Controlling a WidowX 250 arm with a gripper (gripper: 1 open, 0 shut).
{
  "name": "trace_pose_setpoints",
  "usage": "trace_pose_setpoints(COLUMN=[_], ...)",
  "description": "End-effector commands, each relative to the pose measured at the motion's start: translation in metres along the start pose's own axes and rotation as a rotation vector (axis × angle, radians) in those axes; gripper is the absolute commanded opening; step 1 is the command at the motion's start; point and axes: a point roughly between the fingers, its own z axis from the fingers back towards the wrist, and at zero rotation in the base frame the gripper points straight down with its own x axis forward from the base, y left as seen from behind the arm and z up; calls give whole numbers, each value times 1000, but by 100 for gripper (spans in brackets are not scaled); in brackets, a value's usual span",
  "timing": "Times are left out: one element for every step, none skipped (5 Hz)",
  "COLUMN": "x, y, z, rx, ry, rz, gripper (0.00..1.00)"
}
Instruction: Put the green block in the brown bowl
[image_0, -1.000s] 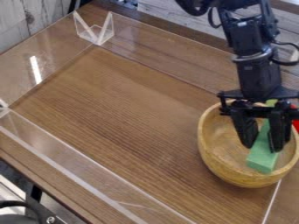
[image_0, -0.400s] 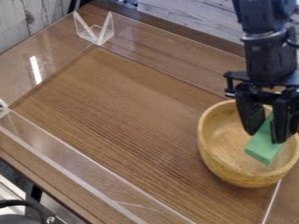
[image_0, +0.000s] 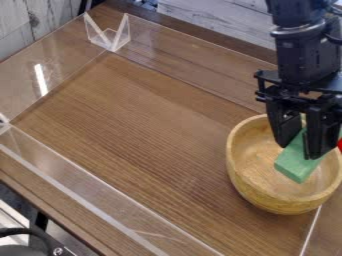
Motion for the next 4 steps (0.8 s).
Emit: trace_pose_setpoints(x=[-5, -9, -9, -8], y=[-2, -1, 6, 14], z=[13, 13, 12, 11], rx=[24, 39, 54, 74], ry=[-68, -88, -112, -139], rz=[-49, -74, -91, -102], gripper=[0, 0, 0, 0])
